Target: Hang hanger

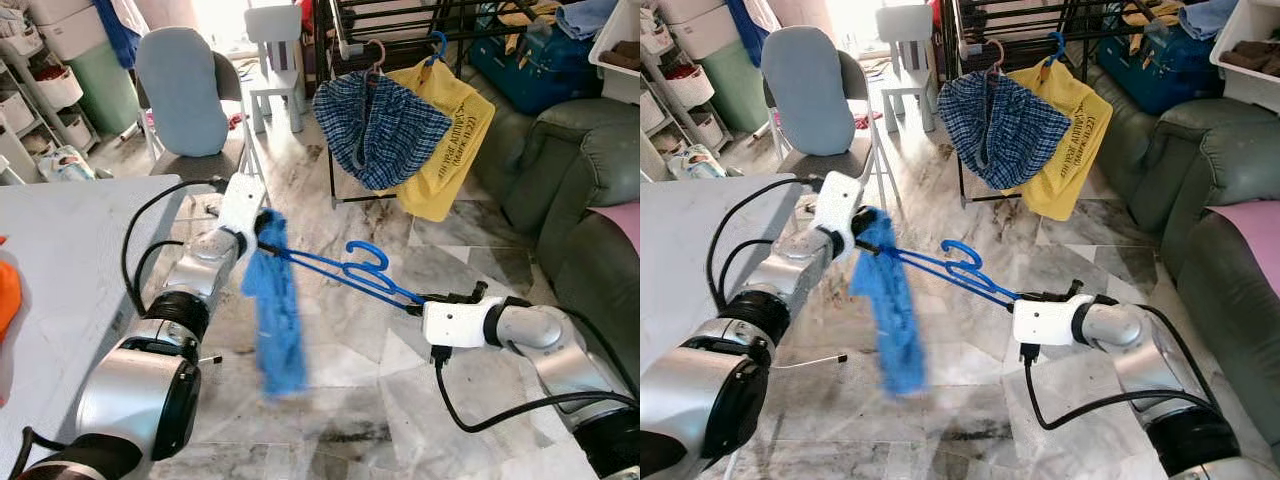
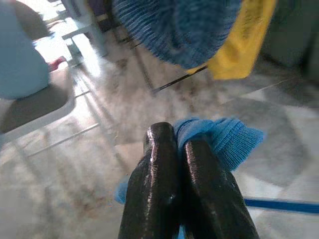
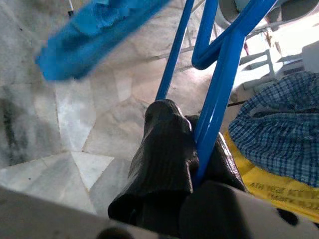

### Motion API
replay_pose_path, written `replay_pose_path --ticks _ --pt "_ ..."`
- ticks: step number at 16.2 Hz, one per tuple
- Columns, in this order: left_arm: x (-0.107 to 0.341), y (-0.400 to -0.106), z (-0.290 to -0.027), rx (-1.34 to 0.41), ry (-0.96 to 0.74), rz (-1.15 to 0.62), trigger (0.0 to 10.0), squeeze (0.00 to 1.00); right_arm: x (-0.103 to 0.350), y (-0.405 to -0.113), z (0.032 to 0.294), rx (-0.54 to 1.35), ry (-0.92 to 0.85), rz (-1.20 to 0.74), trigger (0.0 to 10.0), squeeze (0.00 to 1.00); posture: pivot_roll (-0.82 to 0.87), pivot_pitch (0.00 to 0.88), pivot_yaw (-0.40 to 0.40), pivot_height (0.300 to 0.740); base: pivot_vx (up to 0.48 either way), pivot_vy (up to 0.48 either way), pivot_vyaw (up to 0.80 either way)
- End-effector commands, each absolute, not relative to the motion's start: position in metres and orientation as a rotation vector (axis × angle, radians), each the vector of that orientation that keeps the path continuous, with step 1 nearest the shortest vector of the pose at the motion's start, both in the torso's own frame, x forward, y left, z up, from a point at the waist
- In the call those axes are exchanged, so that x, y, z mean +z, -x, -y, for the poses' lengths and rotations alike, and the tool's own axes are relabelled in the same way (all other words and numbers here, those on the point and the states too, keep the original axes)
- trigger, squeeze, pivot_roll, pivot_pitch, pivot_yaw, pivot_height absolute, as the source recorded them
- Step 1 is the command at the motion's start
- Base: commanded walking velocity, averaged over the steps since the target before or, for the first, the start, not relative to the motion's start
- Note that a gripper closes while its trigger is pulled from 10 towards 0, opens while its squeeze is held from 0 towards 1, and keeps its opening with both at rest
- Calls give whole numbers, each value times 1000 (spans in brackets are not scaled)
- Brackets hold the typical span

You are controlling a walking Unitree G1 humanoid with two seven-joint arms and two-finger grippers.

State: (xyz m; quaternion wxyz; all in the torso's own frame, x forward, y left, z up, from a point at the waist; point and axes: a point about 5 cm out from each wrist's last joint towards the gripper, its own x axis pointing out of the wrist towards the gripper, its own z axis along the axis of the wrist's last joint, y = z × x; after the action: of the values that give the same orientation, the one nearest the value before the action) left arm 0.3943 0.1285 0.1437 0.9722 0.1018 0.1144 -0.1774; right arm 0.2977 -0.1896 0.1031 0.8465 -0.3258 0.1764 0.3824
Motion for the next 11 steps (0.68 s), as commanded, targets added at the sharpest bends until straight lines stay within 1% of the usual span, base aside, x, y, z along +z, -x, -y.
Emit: replay_pose_path --ticks 1,4,5,7,8,11 --pt "158 -397 -122 -388 -178 -188 10000 0 104 -302 186 795 692 -359 10000 0 -132 0 121 740 0 0 0" --pt "175 -396 -112 -419 -86 -153 10000 0 93 -305 191 723 670 -406 10000 0 -128 0 123 740 0 0 0" --pt "179 -395 -112 -411 -62 -148 10000 0 90 -306 195 694 667 -421 10000 0 -122 0 123 740 0 0 0" --pt "183 -390 -117 -386 39 -178 10000 0 77 -303 205 650 668 -475 10000 0 -112 0 116 740 0 0 0" --pt "183 -390 -116 -386 47 -178 10000 0 77 -303 206 648 670 -478 10000 0 -112 0 116 740 0 0 0" --pt "194 -388 -123 -355 68 -164 10000 0 62 -287 226 623 638 -556 10000 0 -122 0 113 740 0 0 0"
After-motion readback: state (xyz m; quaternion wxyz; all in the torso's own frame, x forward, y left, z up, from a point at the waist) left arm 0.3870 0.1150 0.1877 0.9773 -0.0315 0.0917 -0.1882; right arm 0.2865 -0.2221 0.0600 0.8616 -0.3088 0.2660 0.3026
